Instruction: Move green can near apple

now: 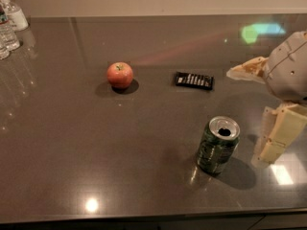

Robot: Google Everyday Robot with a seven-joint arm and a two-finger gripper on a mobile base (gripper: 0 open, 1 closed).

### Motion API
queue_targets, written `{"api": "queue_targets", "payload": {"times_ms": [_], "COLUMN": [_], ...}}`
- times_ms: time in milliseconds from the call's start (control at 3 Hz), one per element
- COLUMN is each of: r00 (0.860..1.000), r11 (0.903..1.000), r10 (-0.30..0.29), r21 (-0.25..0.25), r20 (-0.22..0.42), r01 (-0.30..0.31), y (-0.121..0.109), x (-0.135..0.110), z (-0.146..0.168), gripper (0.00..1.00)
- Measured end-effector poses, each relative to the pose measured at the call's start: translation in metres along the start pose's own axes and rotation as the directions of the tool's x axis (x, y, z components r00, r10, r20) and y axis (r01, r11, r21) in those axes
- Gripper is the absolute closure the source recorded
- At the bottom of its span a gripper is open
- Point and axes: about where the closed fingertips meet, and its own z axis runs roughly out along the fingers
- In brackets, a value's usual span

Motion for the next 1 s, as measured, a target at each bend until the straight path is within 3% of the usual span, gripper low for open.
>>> {"api": "queue_targets", "payload": {"times_ms": [667,1000], "r00": [0.996,0.995], "r11": [0.9934,0.9903], "r10": [-0.057,-0.065], "r21": [-0.095,-0.117], "r20": [0.069,0.08], "r01": [0.064,0.074], "y": [0.025,0.029], "x": [-0.004,-0.004], "z": [0.041,0.05], "gripper": [0.0,0.18]}}
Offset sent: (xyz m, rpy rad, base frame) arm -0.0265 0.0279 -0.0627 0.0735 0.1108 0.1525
